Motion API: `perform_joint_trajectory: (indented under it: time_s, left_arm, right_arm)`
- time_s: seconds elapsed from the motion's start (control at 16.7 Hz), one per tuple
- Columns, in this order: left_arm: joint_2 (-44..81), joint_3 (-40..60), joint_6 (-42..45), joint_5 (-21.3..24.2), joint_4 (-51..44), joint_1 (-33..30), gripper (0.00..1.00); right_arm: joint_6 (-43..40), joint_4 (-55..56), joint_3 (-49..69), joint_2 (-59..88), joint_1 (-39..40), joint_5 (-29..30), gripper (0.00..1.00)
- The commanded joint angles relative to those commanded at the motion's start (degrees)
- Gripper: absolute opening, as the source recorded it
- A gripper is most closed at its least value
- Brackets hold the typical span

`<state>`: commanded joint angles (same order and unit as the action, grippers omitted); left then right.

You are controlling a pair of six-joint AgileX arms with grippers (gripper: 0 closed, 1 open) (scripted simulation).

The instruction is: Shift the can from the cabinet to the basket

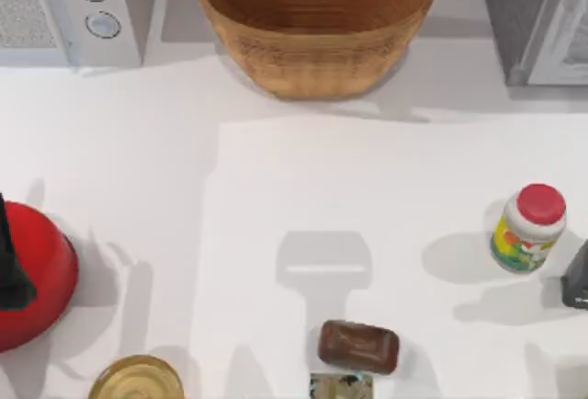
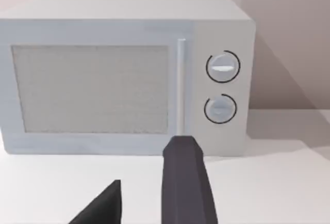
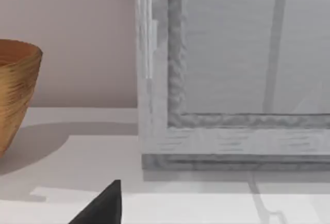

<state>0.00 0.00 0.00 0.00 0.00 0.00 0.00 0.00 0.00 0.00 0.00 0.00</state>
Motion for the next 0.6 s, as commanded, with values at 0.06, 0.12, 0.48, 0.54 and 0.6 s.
perform_joint_trajectory:
  time_s: [0.06,0.12,0.48,0.54,0.6]
  left_arm:
    - [0.0,0.0,0.0,0.0,0.0,0.0,1.0]
    - [0.0,0.0,0.0,0.0,0.0,0.0,1.0]
    - [0.0,0.0,0.0,0.0,0.0,0.0,1.0]
    - [0.0,0.0,0.0,0.0,0.0,0.0,1.0]
    - [0.0,0.0,0.0,0.0,0.0,0.0,1.0]
  right_arm:
    - [0.0,0.0,0.0,0.0,0.0,0.0,1.0]
    - [0.0,-0.01,0.02,0.02,0.01,0.0,1.0]
    - [0.16,-3.73,12.75,11.64,2.6,0.76,1.0]
    - [0.21,-4.81,16.96,15.08,3.26,1.08,1.0]
    - [0.26,-5.97,21.68,18.76,3.94,1.46,1.0]
